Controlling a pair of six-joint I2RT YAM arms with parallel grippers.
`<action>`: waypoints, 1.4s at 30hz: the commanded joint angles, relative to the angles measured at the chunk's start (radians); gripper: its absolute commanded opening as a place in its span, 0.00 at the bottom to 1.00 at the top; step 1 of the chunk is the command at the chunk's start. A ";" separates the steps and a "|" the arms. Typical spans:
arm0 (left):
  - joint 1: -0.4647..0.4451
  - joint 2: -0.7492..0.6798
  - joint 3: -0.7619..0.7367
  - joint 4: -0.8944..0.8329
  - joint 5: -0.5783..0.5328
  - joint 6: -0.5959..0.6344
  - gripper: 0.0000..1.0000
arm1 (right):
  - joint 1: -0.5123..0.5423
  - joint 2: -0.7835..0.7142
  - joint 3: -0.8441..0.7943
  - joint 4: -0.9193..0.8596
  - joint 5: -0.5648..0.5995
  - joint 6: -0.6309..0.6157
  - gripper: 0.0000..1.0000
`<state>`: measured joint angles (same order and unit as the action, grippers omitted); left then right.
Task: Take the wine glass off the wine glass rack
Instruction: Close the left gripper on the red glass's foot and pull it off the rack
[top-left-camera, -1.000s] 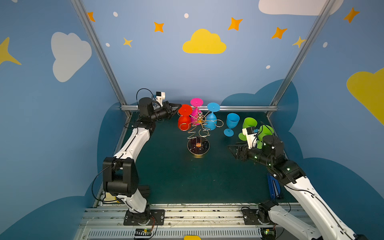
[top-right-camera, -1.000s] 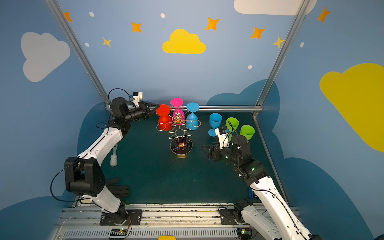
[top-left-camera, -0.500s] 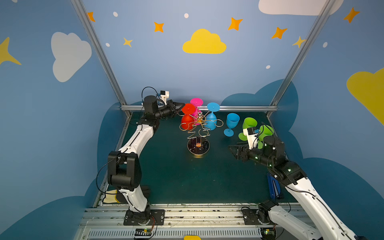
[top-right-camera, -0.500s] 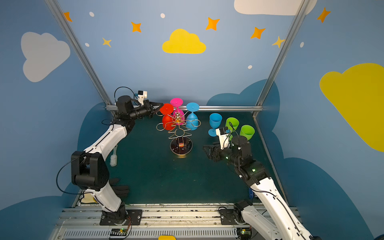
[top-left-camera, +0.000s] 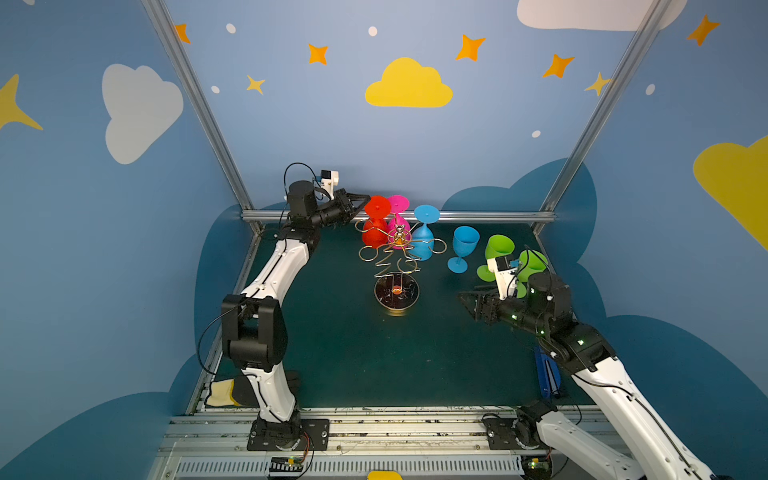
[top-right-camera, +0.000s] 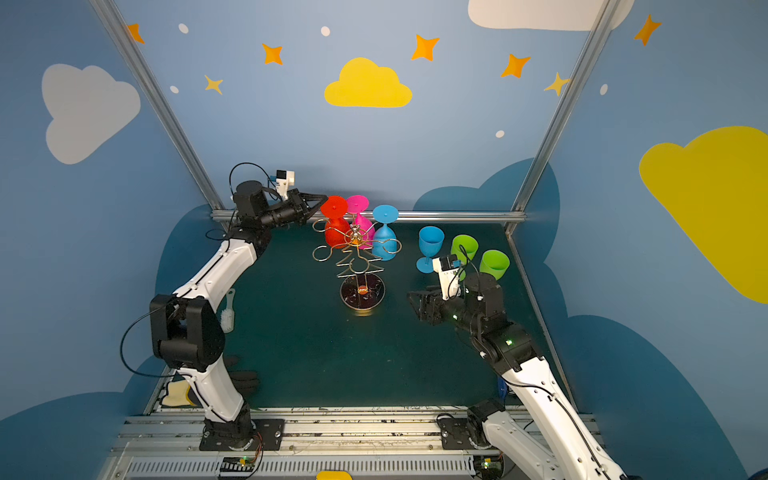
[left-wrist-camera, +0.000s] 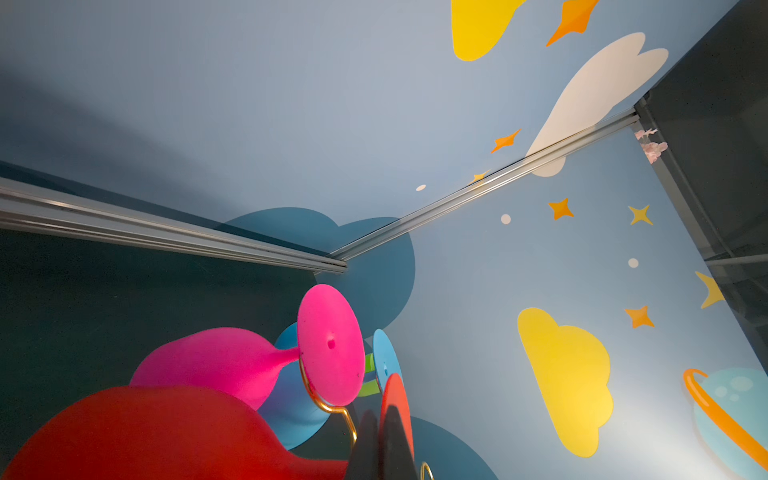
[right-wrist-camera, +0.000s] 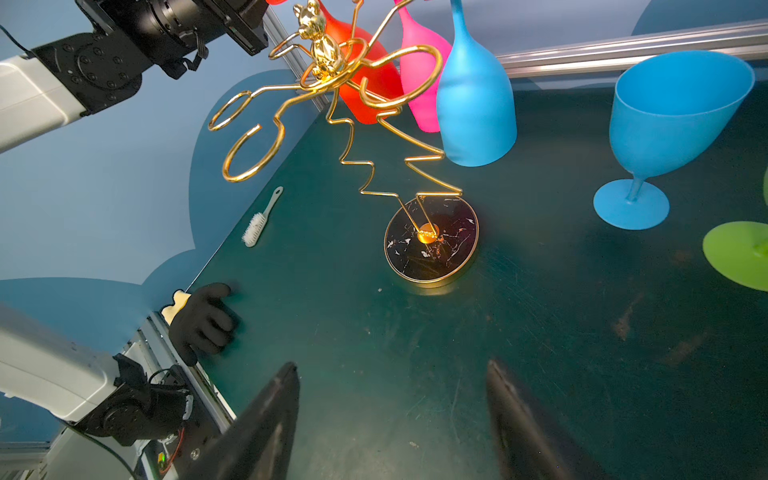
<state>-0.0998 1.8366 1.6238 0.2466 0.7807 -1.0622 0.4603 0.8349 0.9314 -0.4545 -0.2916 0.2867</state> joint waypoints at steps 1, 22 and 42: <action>0.026 -0.004 -0.008 0.021 -0.006 0.004 0.03 | 0.006 -0.013 0.007 -0.015 0.011 -0.012 0.70; 0.212 -0.176 -0.181 0.206 0.046 -0.159 0.03 | 0.006 -0.017 0.016 -0.028 0.020 -0.038 0.70; 0.345 -0.702 -0.409 0.285 0.167 -0.388 0.03 | 0.011 0.075 0.128 0.171 -0.122 -0.157 0.71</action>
<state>0.2420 1.1908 1.2182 0.4812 0.9188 -1.3968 0.4648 0.8925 1.0168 -0.3691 -0.3565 0.1562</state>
